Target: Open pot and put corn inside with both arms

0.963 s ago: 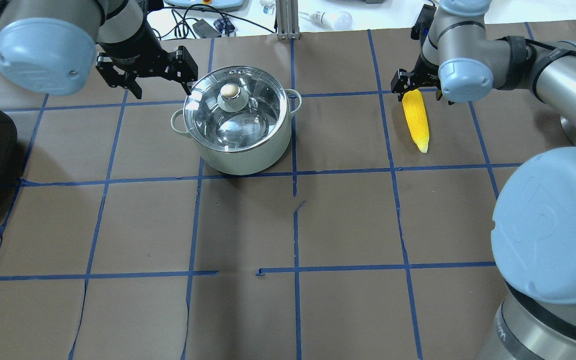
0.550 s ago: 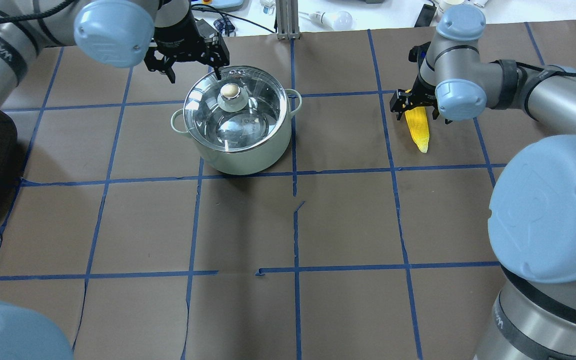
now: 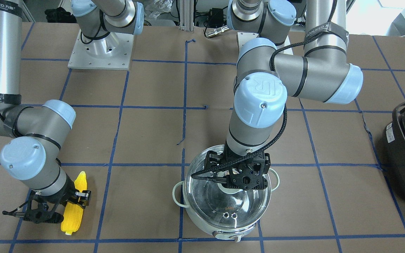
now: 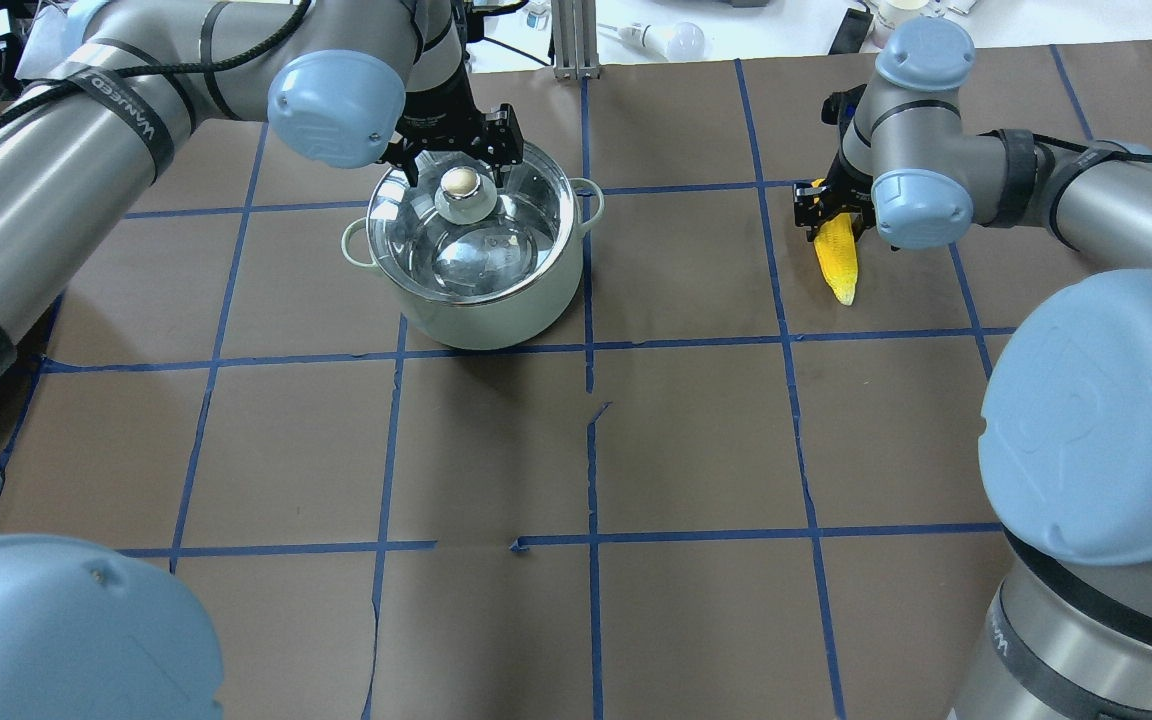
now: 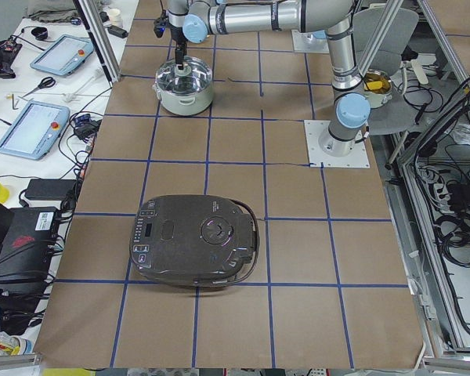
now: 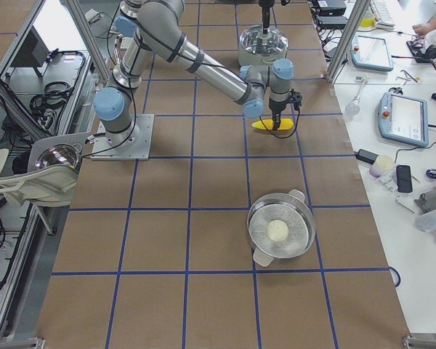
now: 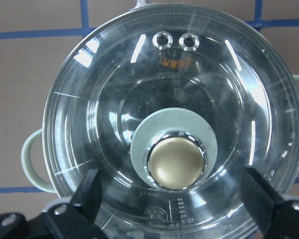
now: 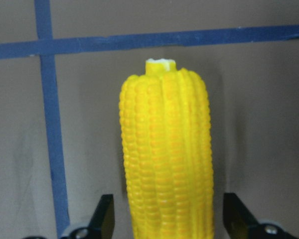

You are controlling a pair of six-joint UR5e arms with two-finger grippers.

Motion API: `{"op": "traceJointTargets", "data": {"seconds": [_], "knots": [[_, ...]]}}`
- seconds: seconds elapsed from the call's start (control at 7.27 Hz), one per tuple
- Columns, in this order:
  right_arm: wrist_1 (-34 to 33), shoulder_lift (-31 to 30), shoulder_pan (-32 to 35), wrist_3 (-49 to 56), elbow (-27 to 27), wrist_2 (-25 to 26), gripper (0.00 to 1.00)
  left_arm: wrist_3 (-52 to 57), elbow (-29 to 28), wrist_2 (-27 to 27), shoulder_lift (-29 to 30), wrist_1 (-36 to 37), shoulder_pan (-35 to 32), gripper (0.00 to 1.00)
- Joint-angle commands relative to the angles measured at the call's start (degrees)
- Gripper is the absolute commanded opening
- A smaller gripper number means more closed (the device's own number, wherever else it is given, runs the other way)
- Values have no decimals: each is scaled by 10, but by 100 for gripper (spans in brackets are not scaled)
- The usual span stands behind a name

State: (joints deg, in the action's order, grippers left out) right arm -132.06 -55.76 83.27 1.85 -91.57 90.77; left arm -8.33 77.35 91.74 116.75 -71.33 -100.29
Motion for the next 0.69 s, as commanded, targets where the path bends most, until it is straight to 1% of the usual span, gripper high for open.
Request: {"op": "traceJointTargets", "data": {"seconds": [0.0,0.14,0.28,0.41,0.55], "knots": [[-1,-4,0,-8,20,0,0,-37,7,-1,9,18,-1,99],[-1,-17,0,-11,48,2,0,-42,8,-1,12,33,-1,99],[18,-35,0,-11,85,4,0,-43,10,-2,14,33,-1,78],[73,-51,5,-25,113,1,0,-41,8,-2,11,32,-1,30],[87,-65,13,-77,128,1,0,-41,5,-2,11,32,0,4]]}}
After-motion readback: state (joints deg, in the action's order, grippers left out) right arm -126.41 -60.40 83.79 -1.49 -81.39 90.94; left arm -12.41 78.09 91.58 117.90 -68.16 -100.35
